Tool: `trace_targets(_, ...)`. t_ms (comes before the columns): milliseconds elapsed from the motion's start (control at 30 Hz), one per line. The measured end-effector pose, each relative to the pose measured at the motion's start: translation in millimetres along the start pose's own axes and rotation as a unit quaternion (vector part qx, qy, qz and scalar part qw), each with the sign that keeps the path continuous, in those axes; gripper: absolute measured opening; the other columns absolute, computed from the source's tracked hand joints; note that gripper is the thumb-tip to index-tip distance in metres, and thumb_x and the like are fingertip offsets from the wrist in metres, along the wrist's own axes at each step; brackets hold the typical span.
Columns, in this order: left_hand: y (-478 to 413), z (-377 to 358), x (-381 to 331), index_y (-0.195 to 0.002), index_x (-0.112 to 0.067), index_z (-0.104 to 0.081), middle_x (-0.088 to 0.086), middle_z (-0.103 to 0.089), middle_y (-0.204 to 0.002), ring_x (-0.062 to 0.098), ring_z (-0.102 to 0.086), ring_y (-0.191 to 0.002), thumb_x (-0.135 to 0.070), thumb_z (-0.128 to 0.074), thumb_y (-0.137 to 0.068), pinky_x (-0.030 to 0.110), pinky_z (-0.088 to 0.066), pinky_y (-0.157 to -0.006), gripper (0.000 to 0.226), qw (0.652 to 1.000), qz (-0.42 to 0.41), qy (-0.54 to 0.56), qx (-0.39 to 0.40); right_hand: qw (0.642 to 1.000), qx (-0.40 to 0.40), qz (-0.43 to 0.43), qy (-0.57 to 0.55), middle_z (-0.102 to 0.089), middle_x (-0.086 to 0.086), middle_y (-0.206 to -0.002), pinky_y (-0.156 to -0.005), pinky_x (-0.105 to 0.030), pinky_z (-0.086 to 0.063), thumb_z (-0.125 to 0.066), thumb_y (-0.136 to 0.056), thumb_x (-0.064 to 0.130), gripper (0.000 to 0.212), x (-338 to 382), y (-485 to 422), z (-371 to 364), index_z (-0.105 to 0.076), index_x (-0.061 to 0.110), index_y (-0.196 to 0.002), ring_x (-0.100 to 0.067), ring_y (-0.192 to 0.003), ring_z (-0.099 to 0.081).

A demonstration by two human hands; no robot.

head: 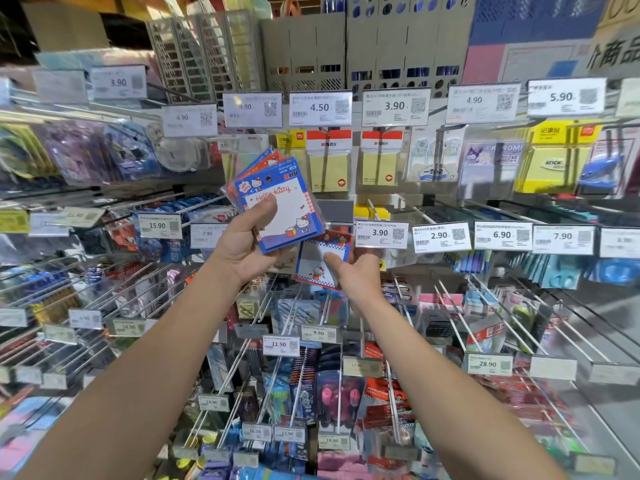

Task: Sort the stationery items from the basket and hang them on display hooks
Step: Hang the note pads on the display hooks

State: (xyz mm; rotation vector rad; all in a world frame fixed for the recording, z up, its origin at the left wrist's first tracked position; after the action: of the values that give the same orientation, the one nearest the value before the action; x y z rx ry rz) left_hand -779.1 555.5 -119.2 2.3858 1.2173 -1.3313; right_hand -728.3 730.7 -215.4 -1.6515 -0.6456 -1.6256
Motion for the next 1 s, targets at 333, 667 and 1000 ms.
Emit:
trace_targets(333, 1, 3, 1, -0.123, -0.014, -0.067, 0.015, -0.072, -0.125, 0.037, -0.071, -0.111, -0.029, -0.107, -0.035, 0.059, -0.062, -0.079, 0.097, 0.998, 0.012, -0.043, -0.035, 0.999, 0.016, 0.000, 0.031, -0.032, 0.002, -0.056, -0.051, -0.025, -0.040, -0.061, -0.099, 0.046, 0.047, -18, -1, -5, -0.043, 0.017, -0.067, -0.019, -0.053, -0.040)
trace_targets(667, -1, 7, 1, -0.131, -0.013, -0.061, 0.019, -0.070, -0.128, 0.041, -0.071, -0.110, -0.030, -0.107, -0.040, 0.063, -0.061, -0.076, 0.103, 0.997, 0.022, -0.070, -0.028, 0.992, -0.034, -0.118, 0.037, -0.058, -0.014, -0.136, -0.101, -0.037, -0.048, -0.066, -0.093, 0.052, 0.067, -38, -36, -3, -0.052, 0.005, -0.139, -0.034, -0.127, -0.055)
trace_targets(1000, -4, 9, -1, -0.128, -0.013, -0.063, 0.017, -0.072, -0.124, 0.040, -0.071, -0.111, -0.028, -0.107, -0.040, 0.063, -0.061, -0.072, 0.099, 0.996, 0.012, -0.076, -0.038, 0.968, -0.052, -0.121, 0.214, -0.065, -0.023, -0.125, -0.105, -0.042, -0.049, -0.056, -0.100, 0.048, 0.055, -33, -22, 5, -0.065, -0.003, -0.118, -0.038, -0.120, -0.061)
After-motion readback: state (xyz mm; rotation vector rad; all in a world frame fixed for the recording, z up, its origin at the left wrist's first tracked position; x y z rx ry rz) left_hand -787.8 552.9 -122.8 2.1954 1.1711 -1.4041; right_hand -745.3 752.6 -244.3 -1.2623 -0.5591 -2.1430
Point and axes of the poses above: each hand's wrist, its own y-axis away from the middle knuckle, its own z-axis out of the back of the hand, x = y × z, the point moved 8 cm from there along -y, towards the middle knuckle
